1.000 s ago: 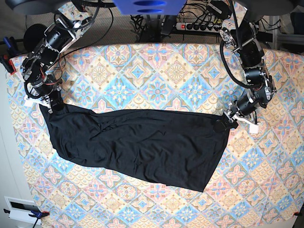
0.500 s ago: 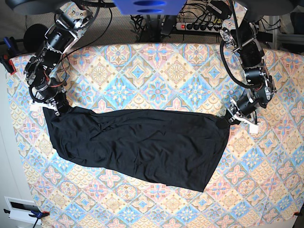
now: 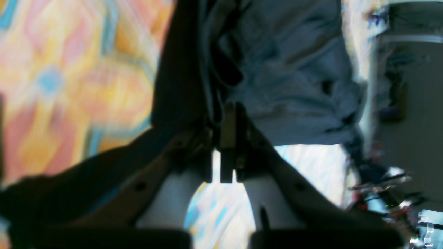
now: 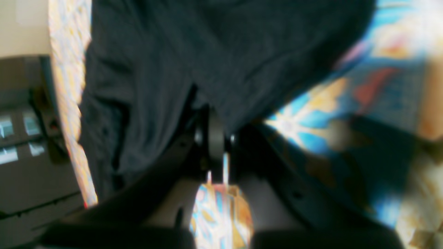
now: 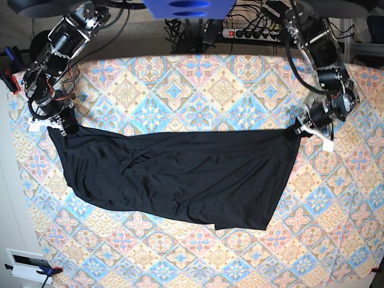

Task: Layout the t-shirt on the table in an organized manner, then fold the t-shirt properly
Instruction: 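Lift the shirt edge with both grippers and pull it toward the robot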

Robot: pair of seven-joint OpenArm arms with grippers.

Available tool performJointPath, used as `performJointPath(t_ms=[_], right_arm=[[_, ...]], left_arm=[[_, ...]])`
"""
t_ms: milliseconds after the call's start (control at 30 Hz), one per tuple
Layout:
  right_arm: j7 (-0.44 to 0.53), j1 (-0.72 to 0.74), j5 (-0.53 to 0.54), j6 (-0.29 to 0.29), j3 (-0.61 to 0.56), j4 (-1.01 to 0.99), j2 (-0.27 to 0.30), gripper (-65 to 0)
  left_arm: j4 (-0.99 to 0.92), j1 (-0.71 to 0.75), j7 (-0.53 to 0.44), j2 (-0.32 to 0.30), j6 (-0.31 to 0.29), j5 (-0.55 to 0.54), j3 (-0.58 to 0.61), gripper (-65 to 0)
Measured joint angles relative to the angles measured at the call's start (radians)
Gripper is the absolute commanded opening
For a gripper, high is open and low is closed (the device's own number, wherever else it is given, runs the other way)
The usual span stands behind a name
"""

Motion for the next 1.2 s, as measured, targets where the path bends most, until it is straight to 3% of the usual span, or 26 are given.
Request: performJointPath(t_ms=[167, 367, 700, 933, 1200], right_arm=[[-0.012, -0.008, -0.014, -0.003, -0.002, 0.001, 0.02, -65.0], [0.003, -0.114, 0.076, 0.03, 0.001, 0.018, 0.022, -65.0], [-0.017, -0.209, 0.009, 0.007, -0.002, 0.176, 0.019, -65.0], [-0.006, -0.258, 0.016, 0.009, -0.002, 0.203, 0.02, -65.0], [0.007, -0.306, 0.031, 0.064, -0.002, 0.208, 0.023, -65.0]], left_arm=[[0.113, 0.089, 0.006, -0.014, 0.004, 0.004, 0.0, -65.0], [0.141, 0.171, -0.005, -0.043, -0.005, -0.03, 0.002, -65.0], [0.153, 0.284, -0.051, -0.051, -0.024, -0.099, -0.001, -65.0], [0.161, 0.37, -0.001, -0.057, -0.038, -0.204, -0.006, -65.0], [0.299, 0.5, 0.011, -0.051, -0.02, -0.209, -0.006, -65.0]])
